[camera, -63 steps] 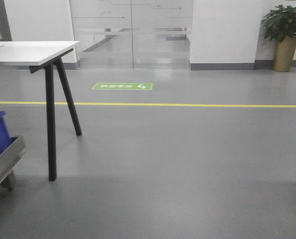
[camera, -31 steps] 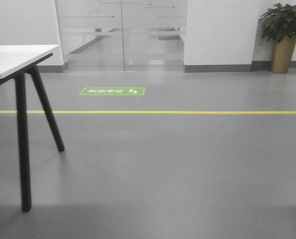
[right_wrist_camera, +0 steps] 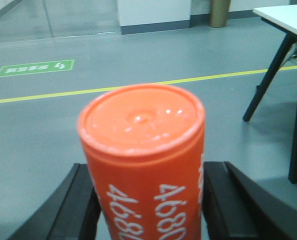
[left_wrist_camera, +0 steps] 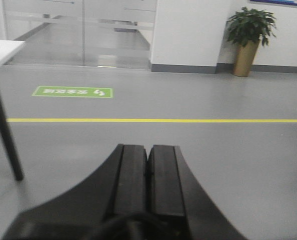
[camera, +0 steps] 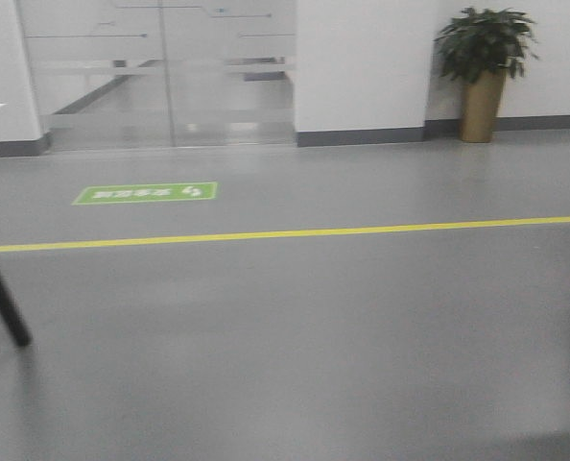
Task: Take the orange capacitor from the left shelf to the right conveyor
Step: 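Drive the base from the shelf to the conveyor, holding the cylinder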
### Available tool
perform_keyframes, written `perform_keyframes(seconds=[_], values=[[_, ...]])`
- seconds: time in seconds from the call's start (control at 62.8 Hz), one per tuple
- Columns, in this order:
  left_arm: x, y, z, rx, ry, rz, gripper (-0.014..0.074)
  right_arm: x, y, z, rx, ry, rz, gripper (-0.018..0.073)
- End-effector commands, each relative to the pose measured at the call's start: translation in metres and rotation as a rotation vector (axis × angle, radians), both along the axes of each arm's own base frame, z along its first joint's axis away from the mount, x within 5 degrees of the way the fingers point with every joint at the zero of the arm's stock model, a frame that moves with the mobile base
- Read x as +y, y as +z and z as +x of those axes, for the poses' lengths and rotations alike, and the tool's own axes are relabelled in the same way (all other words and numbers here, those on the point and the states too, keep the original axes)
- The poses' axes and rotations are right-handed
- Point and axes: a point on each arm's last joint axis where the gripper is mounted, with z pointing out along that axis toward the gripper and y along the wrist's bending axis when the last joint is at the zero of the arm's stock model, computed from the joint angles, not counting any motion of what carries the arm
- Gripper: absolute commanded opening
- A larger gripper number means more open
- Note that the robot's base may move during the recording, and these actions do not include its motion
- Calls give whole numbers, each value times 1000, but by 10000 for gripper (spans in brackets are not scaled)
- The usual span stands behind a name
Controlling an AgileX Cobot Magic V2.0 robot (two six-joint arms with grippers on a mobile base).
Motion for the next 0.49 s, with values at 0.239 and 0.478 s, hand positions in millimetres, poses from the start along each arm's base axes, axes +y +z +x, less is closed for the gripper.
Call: perform_keyframes(seconds=[0.239, 0.478], values=[[0, 11, -2, -113, -1, -13, -105, 0, 15, -5, -120, -1, -22, 182], [0, 11, -2, -113, -1, -13, -105, 0, 15, -5, -120, -1, -22, 182]])
